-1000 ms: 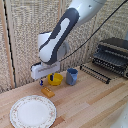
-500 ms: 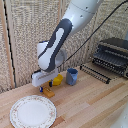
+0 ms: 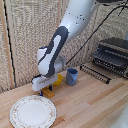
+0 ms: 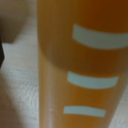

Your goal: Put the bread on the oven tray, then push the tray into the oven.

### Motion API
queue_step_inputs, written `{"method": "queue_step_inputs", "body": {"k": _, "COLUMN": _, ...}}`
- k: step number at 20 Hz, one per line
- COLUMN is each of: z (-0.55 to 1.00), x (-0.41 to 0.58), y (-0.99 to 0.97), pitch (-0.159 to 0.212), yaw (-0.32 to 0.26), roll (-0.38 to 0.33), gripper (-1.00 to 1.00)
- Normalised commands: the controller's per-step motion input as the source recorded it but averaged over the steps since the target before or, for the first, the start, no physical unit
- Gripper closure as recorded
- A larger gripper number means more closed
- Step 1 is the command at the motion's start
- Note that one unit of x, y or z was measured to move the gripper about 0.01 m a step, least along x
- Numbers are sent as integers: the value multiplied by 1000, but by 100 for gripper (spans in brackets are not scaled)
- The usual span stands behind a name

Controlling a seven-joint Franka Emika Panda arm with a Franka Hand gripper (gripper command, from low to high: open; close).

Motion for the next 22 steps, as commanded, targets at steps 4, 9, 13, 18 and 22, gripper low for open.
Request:
{"method": "queue_step_inputs", "body": {"k": 4, "z": -9, "x": 56, "y": -44, "pitch": 16, "yaw": -117, "roll": 0, "gripper": 100}}
{"method": "queue_step_inputs", "body": {"k": 9, "z": -3, "x": 6, "y": 45, "pitch": 6, "yaw": -16, "roll": -7, "gripper": 100}}
{"method": "queue_step_inputs", "body": {"k": 13, "z": -74, "x": 73, "y": 16, "pitch": 17, "yaw": 1, "roll": -9, "gripper": 100}}
{"method": "queue_step_inputs", "body": {"k": 18, "z": 434, "x": 264, "y": 3, "pitch": 92, "yaw": -24, "roll": 30, "gripper": 100}}
{"method": "queue_step_inputs", "body": {"k": 22, "z": 959, "x": 334, "y": -220, "pitch": 78, "yaw": -127, "roll": 24, "gripper": 100}}
